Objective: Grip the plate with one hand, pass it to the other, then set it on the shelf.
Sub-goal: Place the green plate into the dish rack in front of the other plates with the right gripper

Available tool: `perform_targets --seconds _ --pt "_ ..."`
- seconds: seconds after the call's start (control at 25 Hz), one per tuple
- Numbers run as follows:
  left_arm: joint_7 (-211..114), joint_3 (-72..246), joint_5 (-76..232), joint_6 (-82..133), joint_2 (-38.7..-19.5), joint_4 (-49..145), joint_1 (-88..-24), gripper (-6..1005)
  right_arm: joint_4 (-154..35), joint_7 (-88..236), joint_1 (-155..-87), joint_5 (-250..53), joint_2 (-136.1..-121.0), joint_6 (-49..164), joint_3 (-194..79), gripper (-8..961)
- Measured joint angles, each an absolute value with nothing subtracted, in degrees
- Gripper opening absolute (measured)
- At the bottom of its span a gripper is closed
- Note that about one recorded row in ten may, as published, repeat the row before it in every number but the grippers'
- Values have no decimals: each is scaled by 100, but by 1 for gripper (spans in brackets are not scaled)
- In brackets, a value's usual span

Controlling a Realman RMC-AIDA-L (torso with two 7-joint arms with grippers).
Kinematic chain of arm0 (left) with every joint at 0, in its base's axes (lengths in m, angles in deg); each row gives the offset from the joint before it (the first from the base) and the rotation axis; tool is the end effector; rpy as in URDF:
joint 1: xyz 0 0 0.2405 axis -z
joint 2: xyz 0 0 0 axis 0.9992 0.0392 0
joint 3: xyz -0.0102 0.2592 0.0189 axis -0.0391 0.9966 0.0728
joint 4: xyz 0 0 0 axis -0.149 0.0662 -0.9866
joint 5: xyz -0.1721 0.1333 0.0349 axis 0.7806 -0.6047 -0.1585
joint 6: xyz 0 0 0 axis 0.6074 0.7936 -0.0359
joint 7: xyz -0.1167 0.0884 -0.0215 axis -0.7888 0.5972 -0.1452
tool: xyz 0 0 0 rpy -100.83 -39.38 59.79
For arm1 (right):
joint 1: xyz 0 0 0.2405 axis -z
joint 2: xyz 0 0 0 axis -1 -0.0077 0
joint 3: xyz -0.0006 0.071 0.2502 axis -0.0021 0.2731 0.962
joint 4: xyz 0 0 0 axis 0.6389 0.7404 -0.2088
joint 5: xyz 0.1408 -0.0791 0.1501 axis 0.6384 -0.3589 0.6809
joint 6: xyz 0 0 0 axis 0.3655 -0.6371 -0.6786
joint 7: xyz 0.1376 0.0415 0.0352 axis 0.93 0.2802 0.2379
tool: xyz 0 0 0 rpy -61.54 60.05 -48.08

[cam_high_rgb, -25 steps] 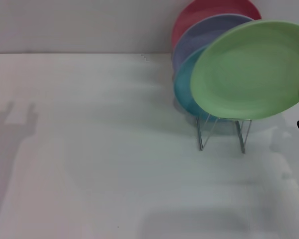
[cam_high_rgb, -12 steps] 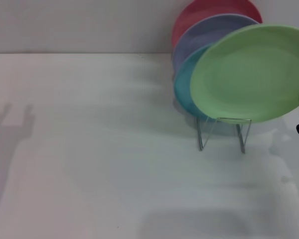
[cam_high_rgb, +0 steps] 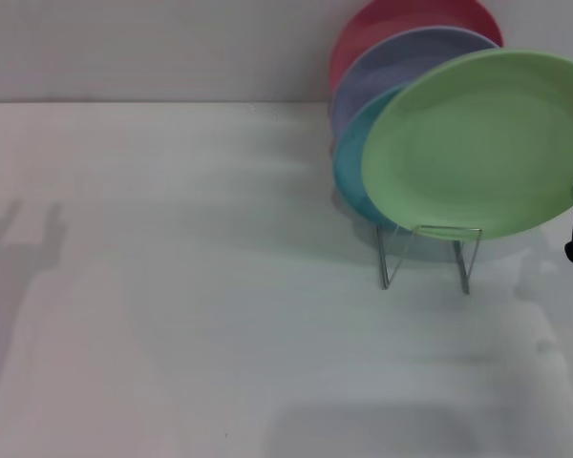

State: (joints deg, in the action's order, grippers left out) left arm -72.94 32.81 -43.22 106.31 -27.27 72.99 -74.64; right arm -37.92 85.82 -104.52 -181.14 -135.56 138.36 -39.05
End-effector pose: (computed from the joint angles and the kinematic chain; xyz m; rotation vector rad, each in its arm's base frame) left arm -0.3201 0.2872 0.0386 -1.3836 -0.4960 -1.2590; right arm 0.3220 0.2522 -0.0400 -1.4510 0.6527 1.0649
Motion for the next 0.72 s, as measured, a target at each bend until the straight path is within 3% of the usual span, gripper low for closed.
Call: perform_targets --seconds 0.72 --pt "-7351 3281 -4336 10829 -2711 7357 -7570 563 -3716 8428 -10432 -18158 -13529 13774 -3986 35"
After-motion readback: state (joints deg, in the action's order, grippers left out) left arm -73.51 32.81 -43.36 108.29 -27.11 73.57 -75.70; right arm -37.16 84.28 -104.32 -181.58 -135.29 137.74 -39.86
